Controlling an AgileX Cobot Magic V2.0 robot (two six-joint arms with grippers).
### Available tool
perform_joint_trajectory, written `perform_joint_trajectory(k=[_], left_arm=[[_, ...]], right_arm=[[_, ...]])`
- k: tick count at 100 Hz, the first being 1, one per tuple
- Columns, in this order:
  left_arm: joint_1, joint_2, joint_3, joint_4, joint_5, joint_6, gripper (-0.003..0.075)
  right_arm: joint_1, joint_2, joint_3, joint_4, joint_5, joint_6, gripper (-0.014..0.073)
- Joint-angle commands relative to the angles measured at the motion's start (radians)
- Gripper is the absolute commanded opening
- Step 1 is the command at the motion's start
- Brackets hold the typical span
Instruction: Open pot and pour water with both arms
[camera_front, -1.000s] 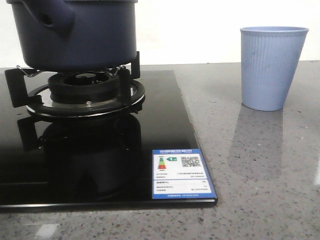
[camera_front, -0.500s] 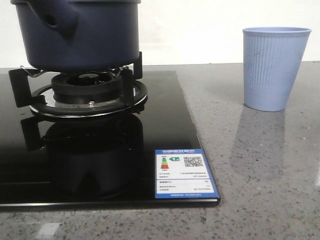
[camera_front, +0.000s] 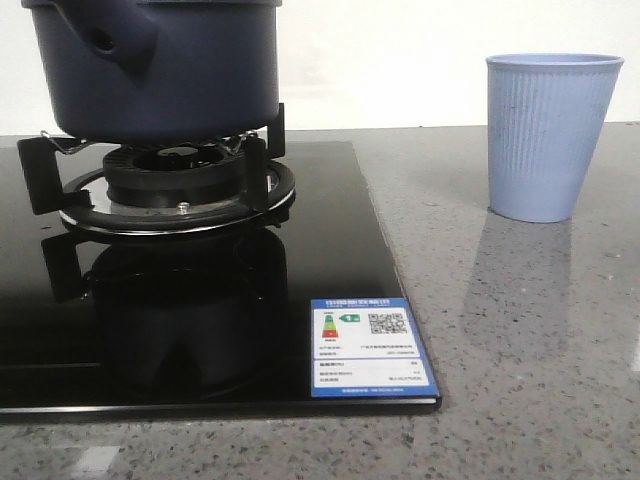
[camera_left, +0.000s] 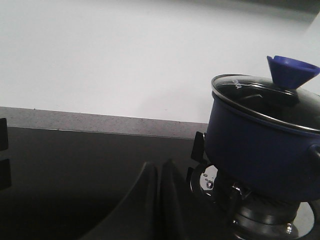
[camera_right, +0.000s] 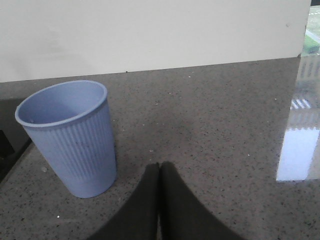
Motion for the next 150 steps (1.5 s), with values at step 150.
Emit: perform_joint_trajectory(k=[150], left_arm=[[-0.009, -0.234, 0.166, 1.6, -0.18, -1.596, -0.0019]], right_arm=[[0.002, -0.004, -0.029, 0.026, -0.008, -0.009, -0.0074]])
